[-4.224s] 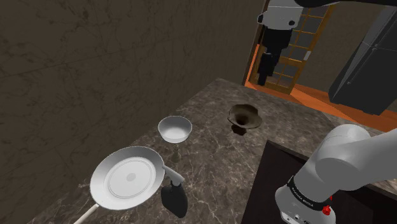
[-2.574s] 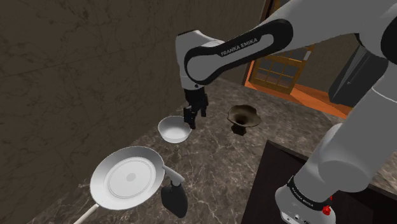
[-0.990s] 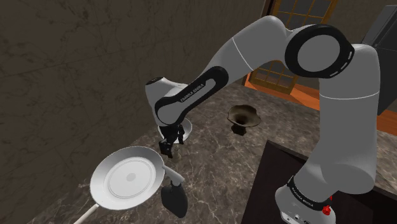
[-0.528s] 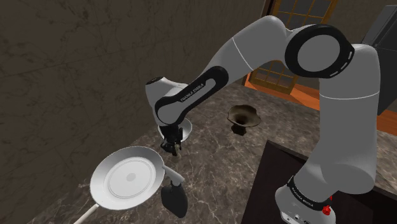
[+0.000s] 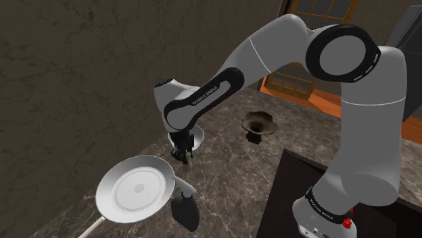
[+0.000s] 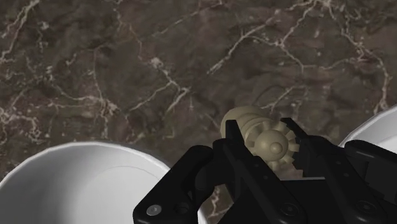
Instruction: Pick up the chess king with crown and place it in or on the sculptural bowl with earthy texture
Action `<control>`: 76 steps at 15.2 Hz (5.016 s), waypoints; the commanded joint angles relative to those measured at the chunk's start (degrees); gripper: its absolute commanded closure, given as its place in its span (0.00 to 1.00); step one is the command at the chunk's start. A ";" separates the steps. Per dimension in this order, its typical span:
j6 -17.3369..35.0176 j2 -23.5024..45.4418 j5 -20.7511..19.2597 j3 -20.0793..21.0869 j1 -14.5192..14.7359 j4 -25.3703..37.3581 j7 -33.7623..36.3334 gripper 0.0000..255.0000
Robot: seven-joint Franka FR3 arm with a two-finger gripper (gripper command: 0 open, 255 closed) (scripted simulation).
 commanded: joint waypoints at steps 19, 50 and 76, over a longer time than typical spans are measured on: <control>-12.47 -9.12 3.06 1.39 -1.09 3.73 -1.62 1.00; -23.05 -28.01 4.78 -4.24 -9.57 -3.66 -16.84 1.00; -17.09 -35.29 -5.46 -22.14 -24.57 -13.57 -46.09 1.00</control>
